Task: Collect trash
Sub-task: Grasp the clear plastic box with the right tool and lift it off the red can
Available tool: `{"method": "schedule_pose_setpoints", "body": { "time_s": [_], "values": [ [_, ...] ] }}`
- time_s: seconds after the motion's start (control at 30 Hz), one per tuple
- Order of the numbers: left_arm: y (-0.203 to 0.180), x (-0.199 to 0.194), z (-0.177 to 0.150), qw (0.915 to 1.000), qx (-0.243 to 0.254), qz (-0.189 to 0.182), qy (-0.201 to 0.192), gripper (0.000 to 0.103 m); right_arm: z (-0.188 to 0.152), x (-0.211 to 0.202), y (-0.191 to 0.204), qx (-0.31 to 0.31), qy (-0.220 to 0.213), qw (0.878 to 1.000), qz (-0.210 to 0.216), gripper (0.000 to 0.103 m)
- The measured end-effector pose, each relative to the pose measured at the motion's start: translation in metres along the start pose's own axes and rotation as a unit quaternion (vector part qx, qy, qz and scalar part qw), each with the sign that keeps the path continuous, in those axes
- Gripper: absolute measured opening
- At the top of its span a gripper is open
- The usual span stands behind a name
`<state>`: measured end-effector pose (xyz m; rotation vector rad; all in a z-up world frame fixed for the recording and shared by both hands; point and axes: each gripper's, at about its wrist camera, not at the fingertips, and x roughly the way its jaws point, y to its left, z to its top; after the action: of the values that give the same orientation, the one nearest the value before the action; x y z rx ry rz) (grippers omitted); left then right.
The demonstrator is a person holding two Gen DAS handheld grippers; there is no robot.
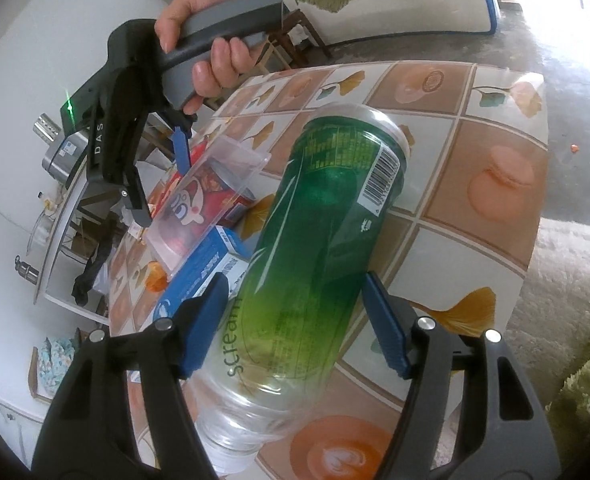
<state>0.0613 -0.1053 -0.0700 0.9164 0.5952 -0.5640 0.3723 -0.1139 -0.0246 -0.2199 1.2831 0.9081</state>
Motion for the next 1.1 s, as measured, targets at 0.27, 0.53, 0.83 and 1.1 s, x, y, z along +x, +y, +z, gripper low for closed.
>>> {"method": "schedule_pose_setpoints", "body": {
  "time_s": [0.27, 0.53, 0.83, 1.1],
  "values": [
    [0.001, -0.001, 0.000, 1.0000, -0.002, -0.003, 0.000, 0.065, -0.007, 0.003, 0.008, -0.017, 0.042, 0.999, 0.001, 0.097],
    [0.000, -0.001, 0.001, 1.0000, 0.001, -0.003, 0.002, 0.065, -0.018, 0.004, 0.026, -0.059, 0.073, 0.995, -0.021, 0.097],
    [-0.001, -0.001, 0.001, 1.0000, 0.001, -0.003, 0.002, 0.065, -0.036, 0.005, 0.006, -0.017, 0.070, 0.997, 0.001, 0.097],
    [-0.001, 0.000, 0.001, 1.0000, 0.003, -0.002, 0.006, 0.065, -0.026, 0.014, 0.015, -0.028, 0.065, 0.997, 0.001, 0.097]
  ]
}}
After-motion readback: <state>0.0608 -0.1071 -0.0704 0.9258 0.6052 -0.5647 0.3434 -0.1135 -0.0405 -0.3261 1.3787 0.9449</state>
